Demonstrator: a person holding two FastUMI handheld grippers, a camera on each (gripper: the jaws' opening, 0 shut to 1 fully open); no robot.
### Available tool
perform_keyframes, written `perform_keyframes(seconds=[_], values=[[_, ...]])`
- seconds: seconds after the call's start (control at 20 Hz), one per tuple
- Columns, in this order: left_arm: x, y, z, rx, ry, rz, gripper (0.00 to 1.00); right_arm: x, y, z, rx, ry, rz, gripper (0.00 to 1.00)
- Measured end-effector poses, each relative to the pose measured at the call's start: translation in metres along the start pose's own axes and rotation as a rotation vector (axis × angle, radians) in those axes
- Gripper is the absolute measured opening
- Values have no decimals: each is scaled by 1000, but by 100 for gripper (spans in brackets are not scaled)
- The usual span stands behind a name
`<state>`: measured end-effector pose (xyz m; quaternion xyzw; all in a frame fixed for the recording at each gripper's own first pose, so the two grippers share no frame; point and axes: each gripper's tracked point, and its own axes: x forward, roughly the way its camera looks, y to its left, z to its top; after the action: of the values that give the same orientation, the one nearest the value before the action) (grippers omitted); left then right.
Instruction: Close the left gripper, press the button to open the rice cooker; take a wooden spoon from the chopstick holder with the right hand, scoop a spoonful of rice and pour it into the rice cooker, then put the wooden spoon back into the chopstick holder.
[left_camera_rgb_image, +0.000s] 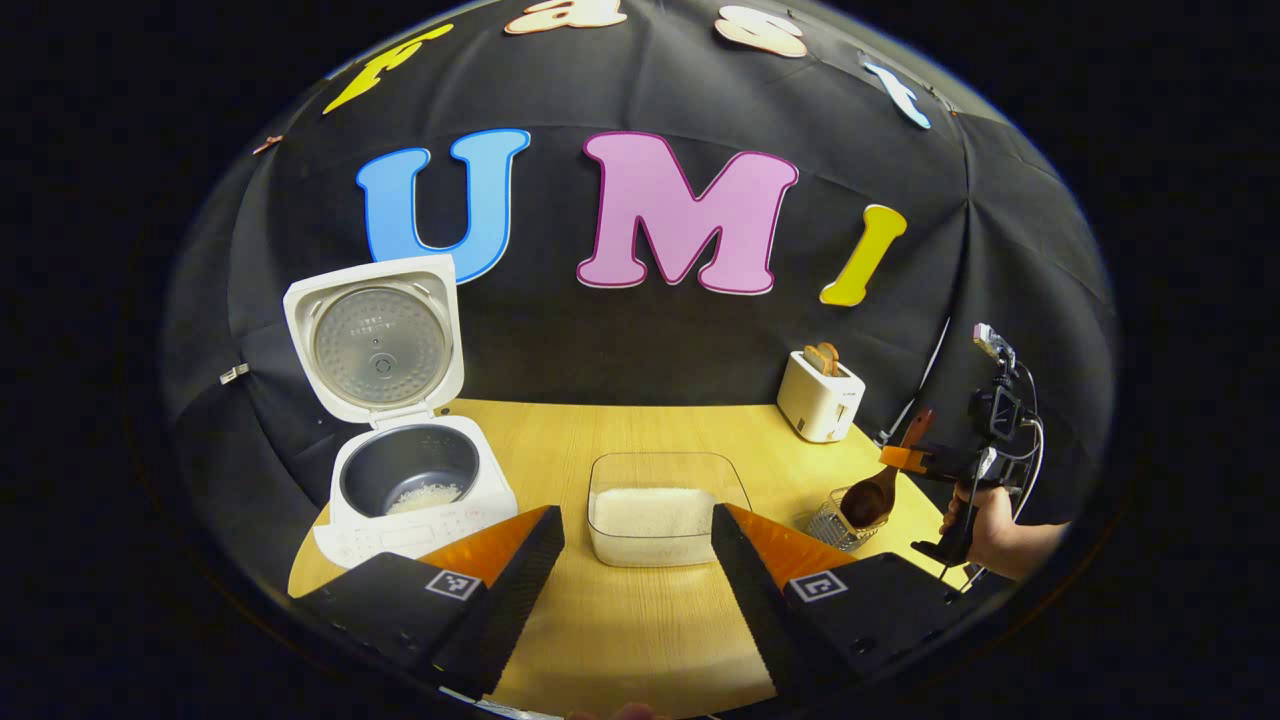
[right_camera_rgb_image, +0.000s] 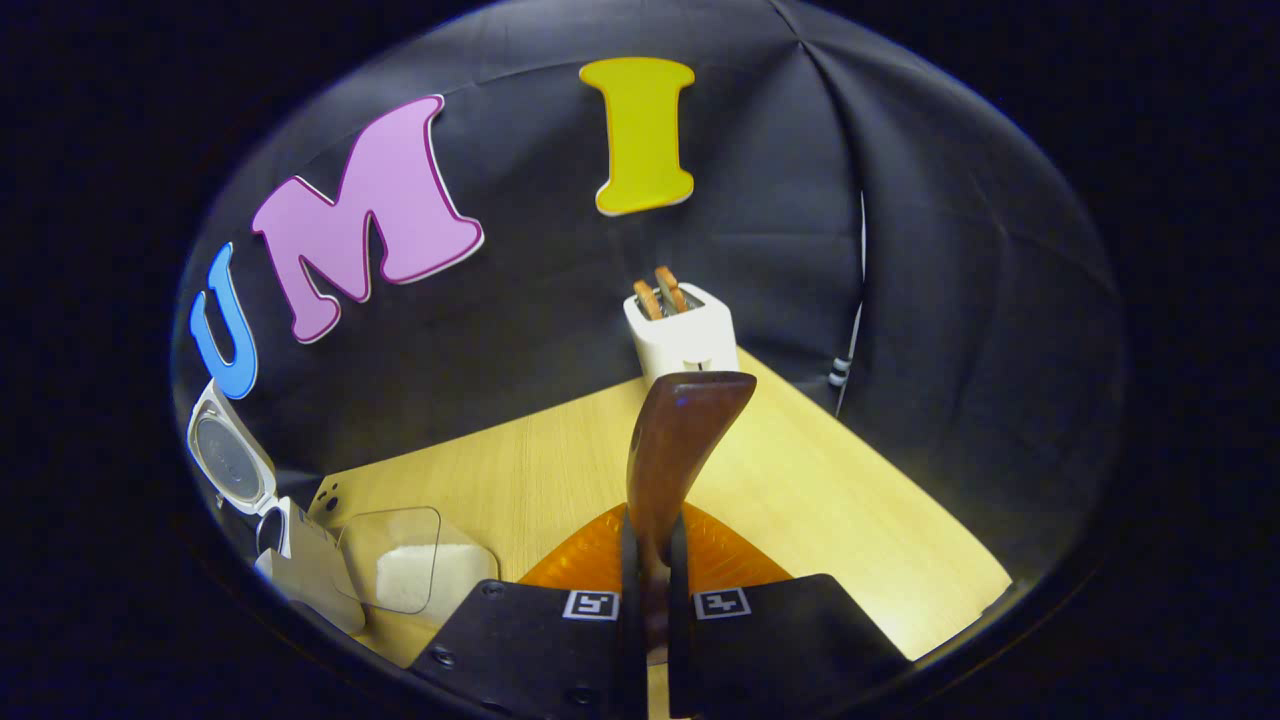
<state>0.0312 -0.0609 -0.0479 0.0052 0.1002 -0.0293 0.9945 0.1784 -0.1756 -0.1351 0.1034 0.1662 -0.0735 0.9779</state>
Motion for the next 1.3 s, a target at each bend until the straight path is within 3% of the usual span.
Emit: perform_keyframes(seconds=[0.25,0.45,0.95,1.3], values=[[2,35,2,-24,-21,-26,96,-34,27,59,-19,-110,-17,12],[2,69,-4,-79,-27,-11,96,-45,70,72,-17,-140,20,12],[-6,120,-11,-118,-25,12,96,-6,230,9,-96,-87,180,13],[1,151,-26,-119,11,43,95,34,279,-67,-136,-35,196,12]])
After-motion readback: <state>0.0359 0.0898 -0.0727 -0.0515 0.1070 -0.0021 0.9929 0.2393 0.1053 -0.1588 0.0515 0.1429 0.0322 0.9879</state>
